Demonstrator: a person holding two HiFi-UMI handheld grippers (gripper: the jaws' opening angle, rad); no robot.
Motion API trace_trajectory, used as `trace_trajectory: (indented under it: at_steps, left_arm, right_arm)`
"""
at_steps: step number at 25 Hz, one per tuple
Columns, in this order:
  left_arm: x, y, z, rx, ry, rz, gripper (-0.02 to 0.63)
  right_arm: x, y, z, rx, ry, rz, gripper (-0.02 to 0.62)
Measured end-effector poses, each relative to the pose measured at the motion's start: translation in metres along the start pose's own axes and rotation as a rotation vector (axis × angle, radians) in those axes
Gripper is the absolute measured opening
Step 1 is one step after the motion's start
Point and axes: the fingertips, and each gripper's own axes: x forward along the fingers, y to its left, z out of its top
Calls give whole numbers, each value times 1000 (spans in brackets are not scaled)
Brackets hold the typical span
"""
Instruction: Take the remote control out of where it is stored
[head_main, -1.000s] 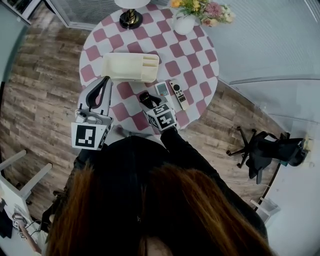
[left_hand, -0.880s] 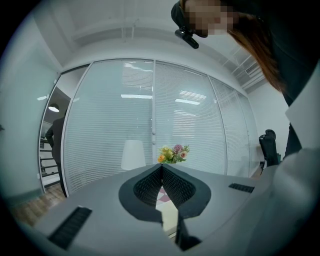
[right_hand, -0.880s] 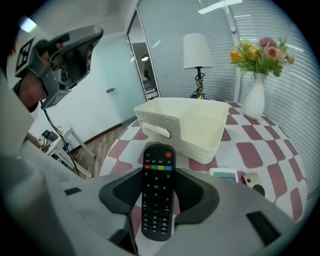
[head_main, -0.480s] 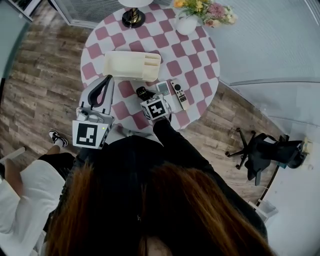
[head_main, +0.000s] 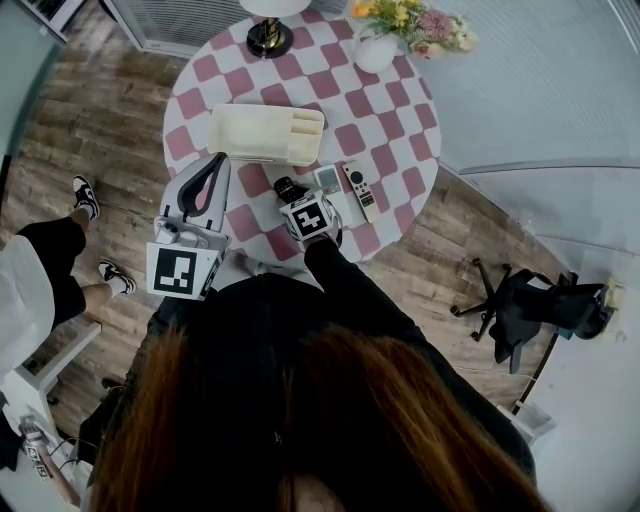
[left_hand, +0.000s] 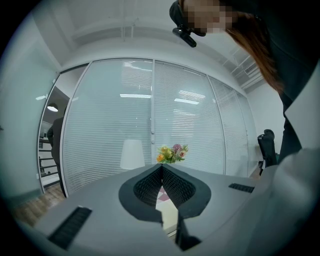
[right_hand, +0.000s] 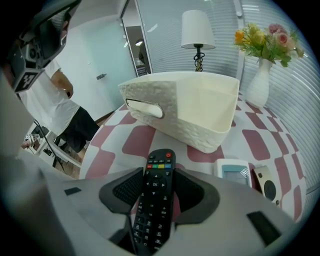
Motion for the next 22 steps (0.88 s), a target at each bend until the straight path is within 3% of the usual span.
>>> trace_trajectory:
  at_steps: [9, 16, 18, 22]
  left_arm:
    - [0, 1, 0, 0, -1, 2, 9]
    - [0, 2, 0, -3, -1, 7, 9]
    - [0, 1, -1, -4, -1, 5, 9]
    - [2, 0, -3, -7, 1, 1, 9]
  right_arm:
    - [-4, -1, 7, -26, -27, -9, 206]
    - [-18, -8, 19, 40, -104, -18, 202]
    - [-22, -8, 23, 56, -128, -5, 168]
    - [-32, -6, 29, 76, -178, 18, 41]
